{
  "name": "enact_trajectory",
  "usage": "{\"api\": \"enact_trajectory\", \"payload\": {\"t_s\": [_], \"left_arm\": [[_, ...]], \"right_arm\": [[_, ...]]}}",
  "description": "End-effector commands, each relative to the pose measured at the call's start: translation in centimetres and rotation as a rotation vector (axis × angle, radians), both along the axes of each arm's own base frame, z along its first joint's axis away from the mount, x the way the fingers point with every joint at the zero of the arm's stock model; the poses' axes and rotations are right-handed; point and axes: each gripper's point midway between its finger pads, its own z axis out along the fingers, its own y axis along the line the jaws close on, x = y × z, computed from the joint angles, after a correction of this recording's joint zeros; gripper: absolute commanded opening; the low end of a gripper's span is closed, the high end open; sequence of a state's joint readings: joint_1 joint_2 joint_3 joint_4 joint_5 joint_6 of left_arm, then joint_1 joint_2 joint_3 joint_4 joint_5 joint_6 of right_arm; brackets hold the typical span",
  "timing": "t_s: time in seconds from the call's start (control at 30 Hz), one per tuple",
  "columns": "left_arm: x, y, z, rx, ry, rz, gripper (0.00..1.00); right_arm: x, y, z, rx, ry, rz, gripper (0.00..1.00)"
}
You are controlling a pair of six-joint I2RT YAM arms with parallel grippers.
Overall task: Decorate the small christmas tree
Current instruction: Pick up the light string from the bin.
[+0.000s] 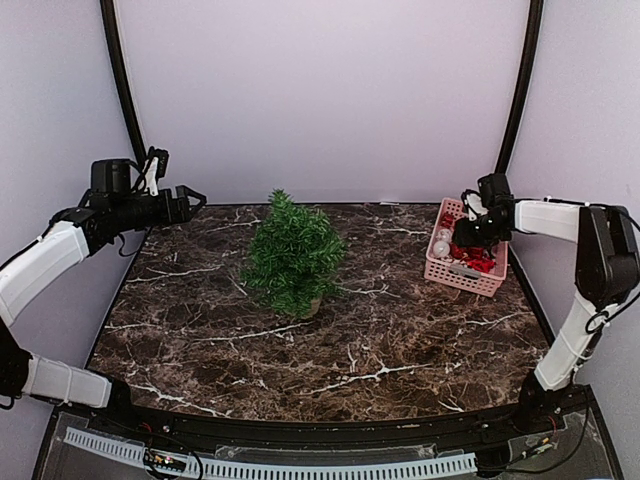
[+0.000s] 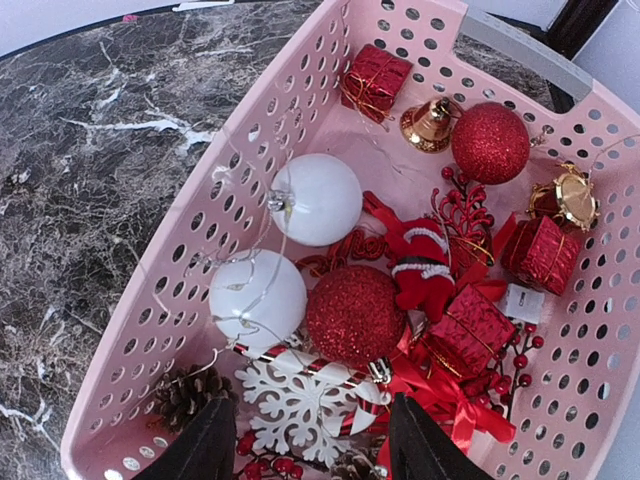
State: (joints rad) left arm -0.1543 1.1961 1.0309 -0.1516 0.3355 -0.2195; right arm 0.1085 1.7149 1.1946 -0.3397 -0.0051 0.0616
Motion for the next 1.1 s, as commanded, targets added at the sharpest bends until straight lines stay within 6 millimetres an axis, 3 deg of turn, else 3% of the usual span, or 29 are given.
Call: {"api": "enact_trajectory", "payload": {"t_s": [0.0,0.2,0.33,0.4,0.53,0.6,0.73,0.87,1.07], "left_arm": [[-0.4,0.1,0.3,0.002,-0.022,-0.010,0.91],[-0.3,0.1,0.0,-0.003,-0.011,-0.010,0.91],[-0.2,0.1,-0.2,-0.005,-0.008,-0.005,0.91],[-0.3,0.3,-0.1,-0.003,-0.011,0.003,0.91],[-0.4,0.5,0.2,-0.004,-0.032,0.018,0.90],[-0.4,0.8,0.4,-0.004,-0.049,0.030,0.90],[-0.3,1.5,0.2,0.029,-0.092,0.064,0.90],[-0.5,1.7,-1.3,0.067,-0.099,0.065,0.90],[-0.2,2.0,-2.3,0.107,-0.053,0.068,0.88]], "right_arm": [[2.6,0.7,0.8,-0.002,-0.072,0.053,0.55],[4.1,1.9,0.1,0.035,-0.076,0.097,0.54],[4.8,2.5,-0.2,0.049,-0.086,0.113,0.47],[5.0,2.7,-0.2,0.059,-0.099,0.117,0.39],[4.9,2.9,1.0,0.091,-0.151,0.104,0.14],[4.7,2.7,2.2,0.100,-0.190,0.083,0.00],[3.7,1.6,5.0,0.102,-0.246,0.016,0.00],[2.2,0.7,8.2,0.130,-0.251,-0.063,0.00],[0.2,0.7,15.2,0.238,-0.409,-0.113,0.00]]}}
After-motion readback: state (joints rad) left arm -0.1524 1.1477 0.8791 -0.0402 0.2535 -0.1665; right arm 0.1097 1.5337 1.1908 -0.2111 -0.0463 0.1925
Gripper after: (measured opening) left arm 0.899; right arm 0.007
